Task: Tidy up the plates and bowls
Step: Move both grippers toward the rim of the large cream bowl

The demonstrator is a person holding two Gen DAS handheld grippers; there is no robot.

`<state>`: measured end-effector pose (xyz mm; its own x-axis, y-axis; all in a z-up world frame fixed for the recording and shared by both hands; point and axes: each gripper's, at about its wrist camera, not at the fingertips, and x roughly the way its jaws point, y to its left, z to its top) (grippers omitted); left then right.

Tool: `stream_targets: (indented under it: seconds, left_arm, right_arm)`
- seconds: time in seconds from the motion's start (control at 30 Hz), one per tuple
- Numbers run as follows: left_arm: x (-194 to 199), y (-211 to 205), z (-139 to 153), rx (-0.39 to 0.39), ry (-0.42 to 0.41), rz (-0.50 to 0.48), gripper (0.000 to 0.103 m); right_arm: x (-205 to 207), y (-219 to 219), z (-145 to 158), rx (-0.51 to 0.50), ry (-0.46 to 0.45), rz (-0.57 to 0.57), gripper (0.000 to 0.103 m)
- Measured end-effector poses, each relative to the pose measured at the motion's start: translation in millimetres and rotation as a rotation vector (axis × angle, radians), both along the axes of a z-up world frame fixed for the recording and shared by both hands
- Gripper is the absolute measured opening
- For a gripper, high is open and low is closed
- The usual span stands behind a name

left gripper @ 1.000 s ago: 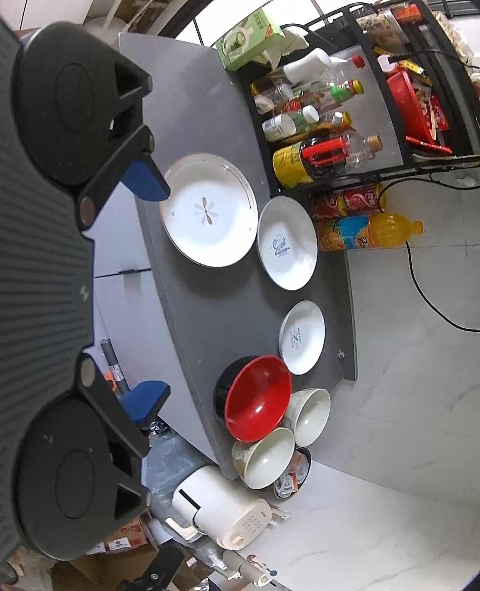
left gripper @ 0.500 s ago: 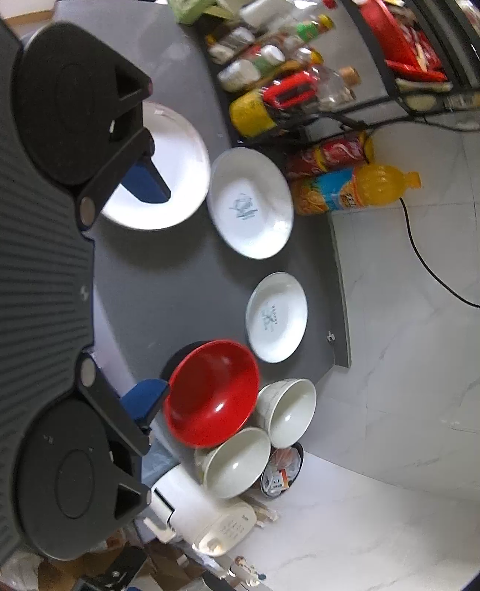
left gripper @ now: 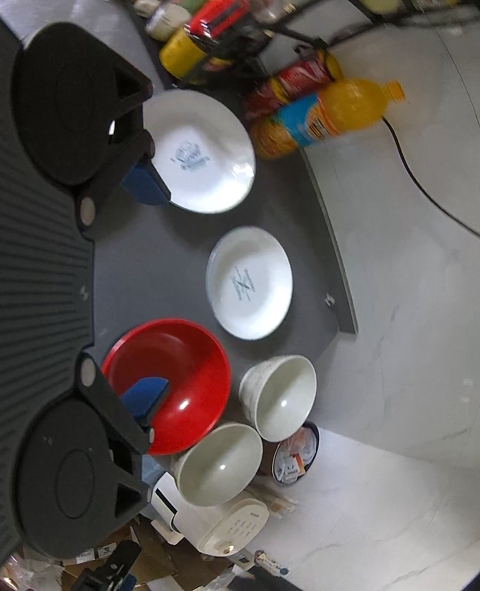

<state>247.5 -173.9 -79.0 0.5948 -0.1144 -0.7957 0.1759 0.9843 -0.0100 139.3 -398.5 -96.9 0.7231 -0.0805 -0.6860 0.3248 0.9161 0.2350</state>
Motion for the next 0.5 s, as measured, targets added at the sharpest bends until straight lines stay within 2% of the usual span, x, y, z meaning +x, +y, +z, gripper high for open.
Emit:
stream_targets:
  seconds: [0.17, 0.5]
  left_arm:
    - [21, -18, -4, -0.005, 0.001, -0.050, 0.100]
    - [53, -63, -19, -0.033, 0.047, -0.102, 0.091]
  right_arm:
    - [15, -14, -6, 0.078, 0.006, -0.029, 0.067]
    - [48, -40, -22, 0.088, 0.043, -0.067, 0.065]
